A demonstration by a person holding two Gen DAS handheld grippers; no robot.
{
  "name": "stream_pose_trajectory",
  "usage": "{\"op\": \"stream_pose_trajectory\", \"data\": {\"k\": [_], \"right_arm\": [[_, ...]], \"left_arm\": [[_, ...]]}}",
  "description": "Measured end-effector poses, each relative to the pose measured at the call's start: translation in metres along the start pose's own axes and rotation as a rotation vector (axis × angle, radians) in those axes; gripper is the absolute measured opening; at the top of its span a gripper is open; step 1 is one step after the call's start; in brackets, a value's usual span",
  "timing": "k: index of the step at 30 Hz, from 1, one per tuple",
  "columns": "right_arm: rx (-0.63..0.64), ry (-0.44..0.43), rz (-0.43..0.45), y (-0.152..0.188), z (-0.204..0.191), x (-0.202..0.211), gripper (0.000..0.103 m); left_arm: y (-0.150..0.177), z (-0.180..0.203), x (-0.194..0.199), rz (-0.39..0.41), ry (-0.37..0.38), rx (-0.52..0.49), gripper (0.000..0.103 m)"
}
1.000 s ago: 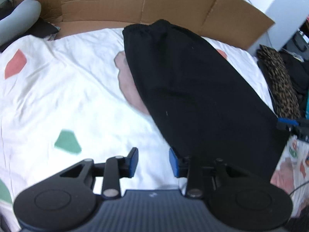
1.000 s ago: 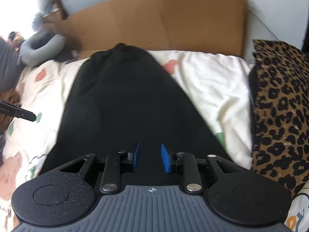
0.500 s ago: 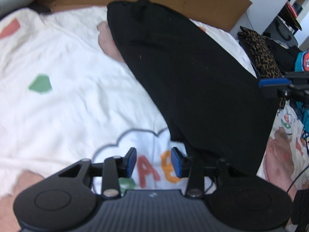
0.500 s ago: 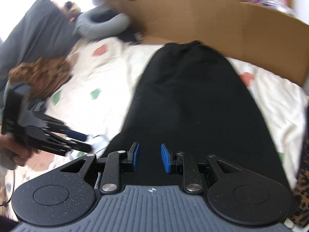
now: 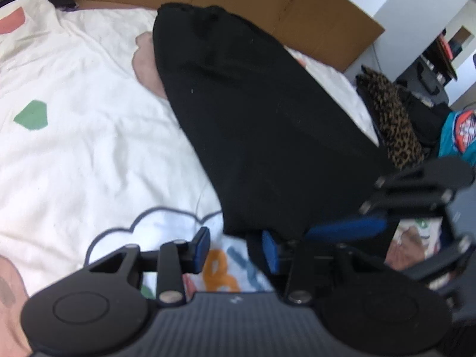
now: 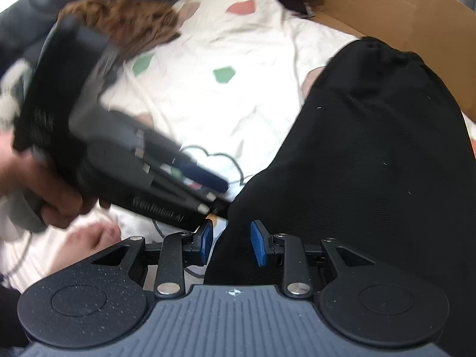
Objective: Fold clothes
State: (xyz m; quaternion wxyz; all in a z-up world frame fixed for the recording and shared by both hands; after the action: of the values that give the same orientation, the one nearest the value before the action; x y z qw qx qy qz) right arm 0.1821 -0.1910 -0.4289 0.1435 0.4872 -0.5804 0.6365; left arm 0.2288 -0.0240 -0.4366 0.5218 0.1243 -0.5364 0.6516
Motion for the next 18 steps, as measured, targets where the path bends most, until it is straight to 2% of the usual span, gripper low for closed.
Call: {"op": "stream_pose_trajectory", "data": {"k": [4, 6, 8, 10, 18], "right_arm": [[0.014, 0.019, 0.002, 0.003, -0.001, -0.009, 0.035], [0.002, 0.024, 0.004, 0.004, 0.002, -0.008, 0.03], [-0.012, 0.027, 0.005, 0.005, 0.007, -0.006, 0.007], [-0.028, 0.028, 0.008, 0.006, 0.011, -0.004, 0.002], [-0.103, 0.013, 0.05, 0.002, 0.032, 0.004, 0.001]], "left_arm": [[-0.001, 0.002, 0.003, 0.029, 0.021, -0.004, 0.041], [0.001, 0.002, 0.005, 0.037, 0.026, -0.009, 0.041], [0.004, 0.001, 0.007, 0.045, 0.031, -0.01, 0.041], [0.007, 0.0, 0.009, 0.053, 0.035, -0.009, 0.043], [0.015, 0.005, -0.009, 0.034, 0.029, -0.039, 0.044]]}}
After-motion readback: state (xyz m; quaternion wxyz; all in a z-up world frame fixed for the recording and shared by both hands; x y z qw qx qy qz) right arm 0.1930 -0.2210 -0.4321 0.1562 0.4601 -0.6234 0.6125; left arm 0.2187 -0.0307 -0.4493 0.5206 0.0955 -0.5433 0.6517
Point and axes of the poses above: each gripper's, at about its wrist camera, not at the fingertips, and x roughly against the way its jaws point, z to its right, y to its underside, the point moved 1 cm from there along -x, roughly the way its jaws point, and after that the axes turned 8 degrees about z, right-handed, at the moved point
